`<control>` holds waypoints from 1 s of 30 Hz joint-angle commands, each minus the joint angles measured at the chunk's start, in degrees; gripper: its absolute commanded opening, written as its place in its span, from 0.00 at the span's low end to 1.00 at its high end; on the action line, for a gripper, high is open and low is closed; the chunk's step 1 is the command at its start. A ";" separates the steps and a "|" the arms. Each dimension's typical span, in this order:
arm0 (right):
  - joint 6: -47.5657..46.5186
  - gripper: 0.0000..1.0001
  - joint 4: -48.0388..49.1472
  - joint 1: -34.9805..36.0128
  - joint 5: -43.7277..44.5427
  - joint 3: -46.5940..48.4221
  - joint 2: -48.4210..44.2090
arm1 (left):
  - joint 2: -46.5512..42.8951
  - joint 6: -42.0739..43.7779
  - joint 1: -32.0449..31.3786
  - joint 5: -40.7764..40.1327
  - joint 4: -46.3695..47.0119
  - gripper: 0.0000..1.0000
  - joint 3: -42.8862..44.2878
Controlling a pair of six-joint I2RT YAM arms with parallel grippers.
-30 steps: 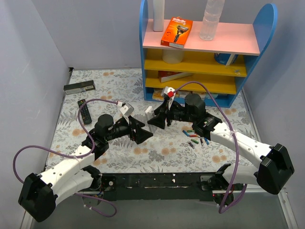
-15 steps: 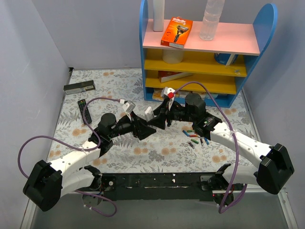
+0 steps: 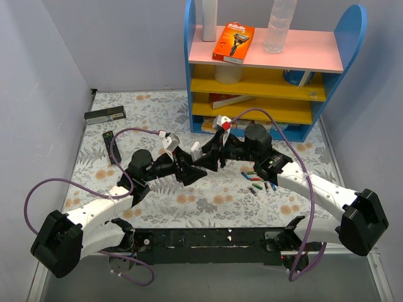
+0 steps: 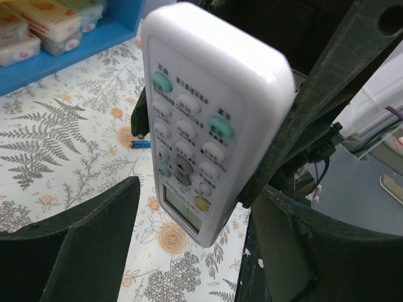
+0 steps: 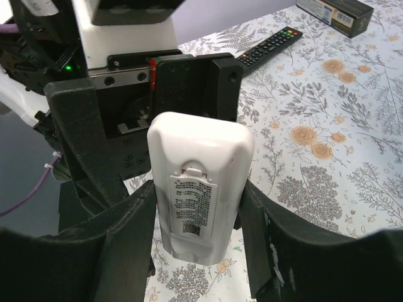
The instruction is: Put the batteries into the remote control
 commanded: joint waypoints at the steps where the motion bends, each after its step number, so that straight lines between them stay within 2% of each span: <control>1: 3.92 0.01 4.43 0.51 5.64 -0.73 -1.04 | -2.13 -1.10 -0.12 -5.28 3.49 0.68 -1.75; 9: 8.42 0.01 6.98 3.76 21.45 -3.99 -3.42 | -4.24 -1.02 -6.62 -19.70 2.53 0.61 -3.43; 15: 8.77 0.01 6.98 6.75 27.00 -3.99 -3.33 | -2.66 0.21 -11.46 -27.18 2.18 0.53 -2.91; 19: 7.11 0.01 7.51 7.36 26.58 -3.90 -3.33 | -2.22 0.39 -12.17 -28.94 1.57 0.50 -3.17; 22: 5.52 0.01 7.59 7.45 25.61 -3.99 -3.42 | -2.39 0.13 -12.25 -32.01 -0.36 0.43 -3.26; 27: 4.20 0.01 9.53 7.45 23.07 -5.04 -3.77 | -2.57 -0.57 -12.25 -31.67 -0.46 0.33 -4.22; 30: 3.76 0.01 10.05 7.45 22.88 -5.22 -3.94 | -2.66 -1.10 -12.17 -30.79 -0.19 0.32 -4.58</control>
